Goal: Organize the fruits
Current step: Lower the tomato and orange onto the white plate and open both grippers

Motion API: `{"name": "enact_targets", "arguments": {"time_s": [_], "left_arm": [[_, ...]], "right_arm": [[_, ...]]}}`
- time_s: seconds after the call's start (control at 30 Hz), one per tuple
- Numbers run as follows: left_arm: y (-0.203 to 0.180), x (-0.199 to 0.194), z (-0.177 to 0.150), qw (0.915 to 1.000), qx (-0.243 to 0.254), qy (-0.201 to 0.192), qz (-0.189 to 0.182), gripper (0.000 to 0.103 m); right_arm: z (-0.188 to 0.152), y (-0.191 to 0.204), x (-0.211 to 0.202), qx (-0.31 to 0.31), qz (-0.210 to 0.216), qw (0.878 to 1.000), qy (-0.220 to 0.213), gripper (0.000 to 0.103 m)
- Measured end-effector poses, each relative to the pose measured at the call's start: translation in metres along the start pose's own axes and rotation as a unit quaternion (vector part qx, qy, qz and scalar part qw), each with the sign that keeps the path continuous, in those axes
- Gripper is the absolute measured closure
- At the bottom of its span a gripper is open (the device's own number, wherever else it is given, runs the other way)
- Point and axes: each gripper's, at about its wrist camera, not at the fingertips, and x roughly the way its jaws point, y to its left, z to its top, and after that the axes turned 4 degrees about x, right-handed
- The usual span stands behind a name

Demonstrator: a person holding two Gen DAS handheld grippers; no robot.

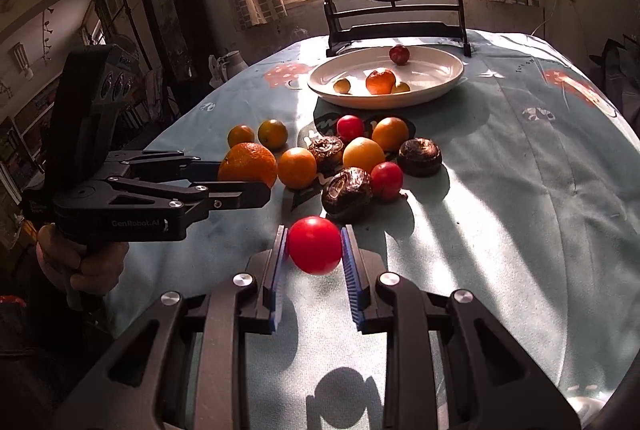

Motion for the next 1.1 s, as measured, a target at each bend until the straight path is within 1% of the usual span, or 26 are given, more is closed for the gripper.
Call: {"name": "enact_targets", "arguments": {"time_s": [0.1, 0.27, 0.4, 0.47, 0.53, 0.6, 0.7, 0.8, 0.9, 1.03, 1.1], "left_arm": [[0.005, -0.007, 0.013, 0.9998, 0.006, -0.011, 0.016, 0.057], [0.017, -0.012, 0.041, 0.9990, 0.018, -0.030, 0.027, 0.057], [0.034, -0.003, 0.078, 0.9972, 0.023, -0.045, 0.056, 0.057], [0.047, 0.008, 0.100, 0.9964, 0.016, -0.048, 0.068, 0.057], [0.063, 0.025, 0.123, 0.9958, 0.007, -0.040, 0.083, 0.057], [0.080, 0.045, 0.143, 0.9950, -0.008, -0.025, 0.096, 0.057], [0.108, 0.078, 0.164, 0.9936, -0.037, 0.006, 0.107, 0.057], [0.129, 0.107, 0.173, 0.9911, -0.052, 0.032, 0.118, 0.057], [0.141, 0.127, 0.177, 0.9890, -0.059, 0.052, 0.125, 0.057], [0.149, 0.145, 0.180, 0.9877, -0.060, 0.068, 0.128, 0.057], [0.150, 0.150, 0.180, 0.9871, -0.061, 0.075, 0.128, 0.056]], "right_arm": [[0.023, -0.003, -0.001, 0.006, 0.002, 1.000, -0.014, 0.076], [0.064, -0.015, 0.002, 0.008, -0.009, 0.999, -0.046, 0.076], [0.106, -0.035, 0.020, 0.019, -0.017, 0.997, -0.073, 0.076], [0.127, -0.050, 0.038, 0.036, -0.020, 0.997, -0.071, 0.076], [0.145, -0.066, 0.058, 0.057, -0.029, 0.996, -0.067, 0.076], [0.160, -0.078, 0.081, 0.063, -0.038, 0.996, -0.055, 0.076], [0.175, -0.094, 0.114, 0.064, -0.066, 0.995, -0.031, 0.076], [0.182, -0.108, 0.139, 0.064, -0.075, 0.995, -0.009, 0.076], [0.183, -0.117, 0.156, 0.062, -0.080, 0.995, 0.008, 0.076], [0.186, -0.122, 0.171, 0.056, -0.081, 0.995, 0.022, 0.076], [0.185, -0.123, 0.176, 0.051, -0.087, 0.994, 0.032, 0.075]]}}
